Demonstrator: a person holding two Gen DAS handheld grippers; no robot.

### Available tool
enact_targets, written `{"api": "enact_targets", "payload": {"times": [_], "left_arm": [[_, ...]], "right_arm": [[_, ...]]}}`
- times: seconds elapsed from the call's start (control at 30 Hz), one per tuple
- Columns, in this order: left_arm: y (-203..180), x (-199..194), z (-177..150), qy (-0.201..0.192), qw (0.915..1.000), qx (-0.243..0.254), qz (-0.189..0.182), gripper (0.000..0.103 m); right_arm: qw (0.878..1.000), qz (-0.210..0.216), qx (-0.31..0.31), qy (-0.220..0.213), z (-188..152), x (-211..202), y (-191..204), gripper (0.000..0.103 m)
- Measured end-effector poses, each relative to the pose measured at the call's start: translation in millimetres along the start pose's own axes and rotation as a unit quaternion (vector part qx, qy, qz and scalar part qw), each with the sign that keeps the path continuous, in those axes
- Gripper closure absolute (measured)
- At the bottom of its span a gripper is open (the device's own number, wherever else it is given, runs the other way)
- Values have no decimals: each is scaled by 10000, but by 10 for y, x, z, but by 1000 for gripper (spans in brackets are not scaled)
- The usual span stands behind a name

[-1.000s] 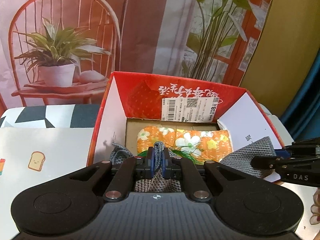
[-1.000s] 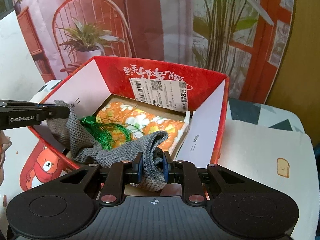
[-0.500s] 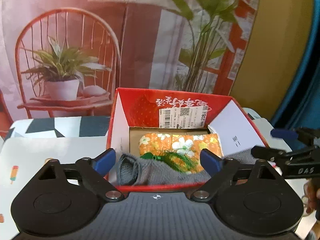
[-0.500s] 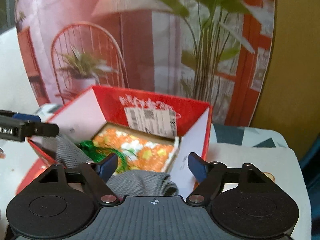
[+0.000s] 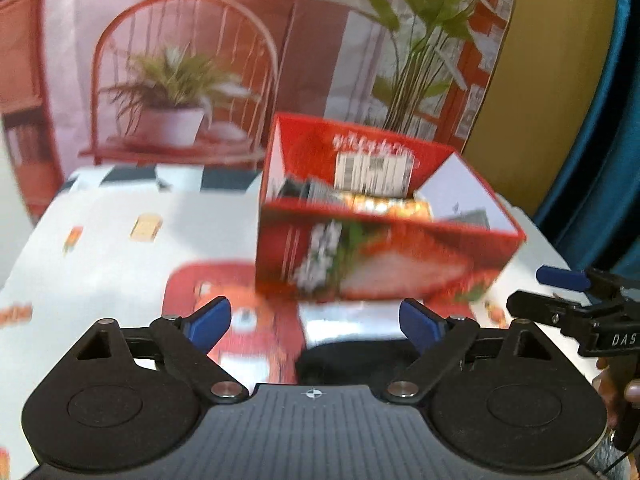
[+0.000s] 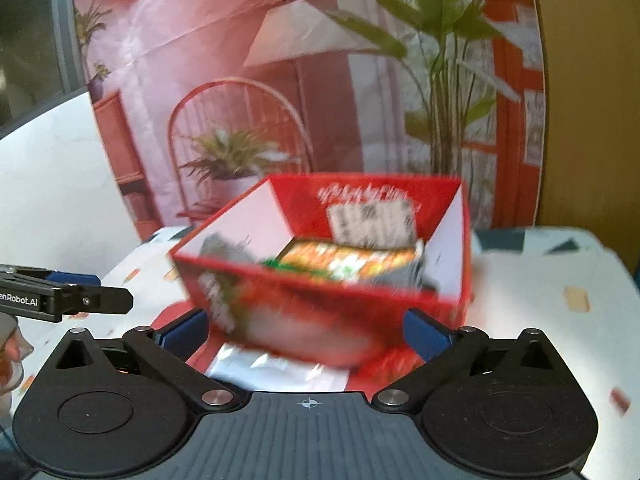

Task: Organize soft objects
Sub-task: 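Move both grippers down to the black fabric strap on the table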

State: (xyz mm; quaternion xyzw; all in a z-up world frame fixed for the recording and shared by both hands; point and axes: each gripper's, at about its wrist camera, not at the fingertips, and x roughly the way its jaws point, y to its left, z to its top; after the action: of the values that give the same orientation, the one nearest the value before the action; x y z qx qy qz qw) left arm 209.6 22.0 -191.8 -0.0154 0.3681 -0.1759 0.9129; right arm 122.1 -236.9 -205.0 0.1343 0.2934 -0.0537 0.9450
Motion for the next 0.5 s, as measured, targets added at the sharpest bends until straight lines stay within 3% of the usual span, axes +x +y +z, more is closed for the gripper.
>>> {"api": "enact_targets", "payload": {"times": [0.23,0.33,0.4,0.5], "left_arm": [[-2,-164,-431,97,9987,-487,-108,29],[-25,-159,-562,217,9978,-609,-152,41],[-37,-147,-639,306,9977,-593,-109,47],[11,-113,-694,418,9964,-731,-76,48]], "right_arm": [[9977,302,35,599,-524,-66,178,8],[9959,354,8,832,-705,-69,233,17],[9953,353,28,896,-764,-60,235,18],[9947,381,112,943,-787,-49,222,20]]}}
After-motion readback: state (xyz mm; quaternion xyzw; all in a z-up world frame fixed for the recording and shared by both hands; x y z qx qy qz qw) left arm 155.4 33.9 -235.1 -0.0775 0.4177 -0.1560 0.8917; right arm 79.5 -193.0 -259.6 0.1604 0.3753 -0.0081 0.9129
